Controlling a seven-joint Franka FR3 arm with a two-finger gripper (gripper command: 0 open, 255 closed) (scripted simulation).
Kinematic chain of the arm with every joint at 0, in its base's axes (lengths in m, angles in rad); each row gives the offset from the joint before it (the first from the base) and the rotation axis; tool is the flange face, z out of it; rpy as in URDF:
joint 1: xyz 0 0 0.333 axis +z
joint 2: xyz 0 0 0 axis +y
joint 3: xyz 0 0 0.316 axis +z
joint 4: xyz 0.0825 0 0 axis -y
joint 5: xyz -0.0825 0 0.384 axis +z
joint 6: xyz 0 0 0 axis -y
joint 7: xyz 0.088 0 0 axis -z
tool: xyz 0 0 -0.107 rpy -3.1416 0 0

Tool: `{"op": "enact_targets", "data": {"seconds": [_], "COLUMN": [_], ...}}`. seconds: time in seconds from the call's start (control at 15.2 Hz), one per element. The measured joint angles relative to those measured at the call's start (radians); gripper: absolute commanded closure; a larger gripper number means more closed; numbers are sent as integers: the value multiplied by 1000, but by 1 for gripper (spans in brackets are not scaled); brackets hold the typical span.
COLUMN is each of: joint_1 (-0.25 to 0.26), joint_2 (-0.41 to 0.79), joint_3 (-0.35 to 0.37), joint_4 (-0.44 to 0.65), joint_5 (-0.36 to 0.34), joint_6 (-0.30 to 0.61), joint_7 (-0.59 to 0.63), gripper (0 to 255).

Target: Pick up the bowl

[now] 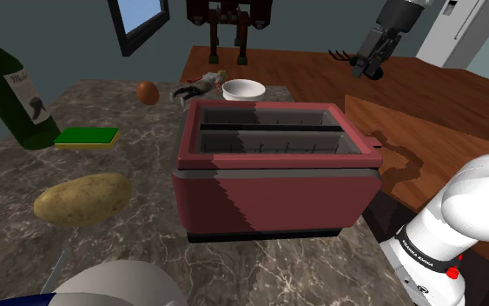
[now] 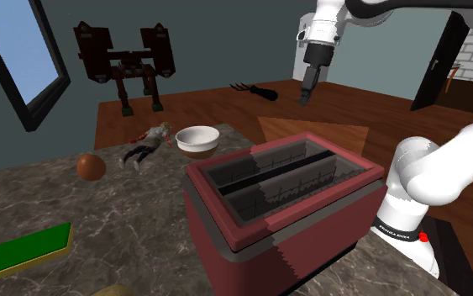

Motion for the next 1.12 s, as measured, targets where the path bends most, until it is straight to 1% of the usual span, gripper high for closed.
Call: {"op": "enact_targets", "data": {"seconds": [0.07, 0.2, 0.33, 0.46, 0.66, 0.86, 1.06, 1.12], "joint_1": [0, 4, 9, 16, 25, 34, 43, 45], "joint_2": [0, 38, 99, 175, 271, 370, 487, 532], "joint_3": [0, 1, 4, 4, 7, 11, 15, 15], "joint_4": [0, 6, 16, 58, 88, 141, 210, 248], "joint_5": [0, 4, 11, 18, 29, 41, 54, 58], "joint_6": [0, 33, 87, 125, 196, 246, 300, 309], "joint_7": [0, -2, -5, -7, -12, -13, -16, -18], "gripper": [0, 0, 0, 0, 0, 0, 0, 0]}}
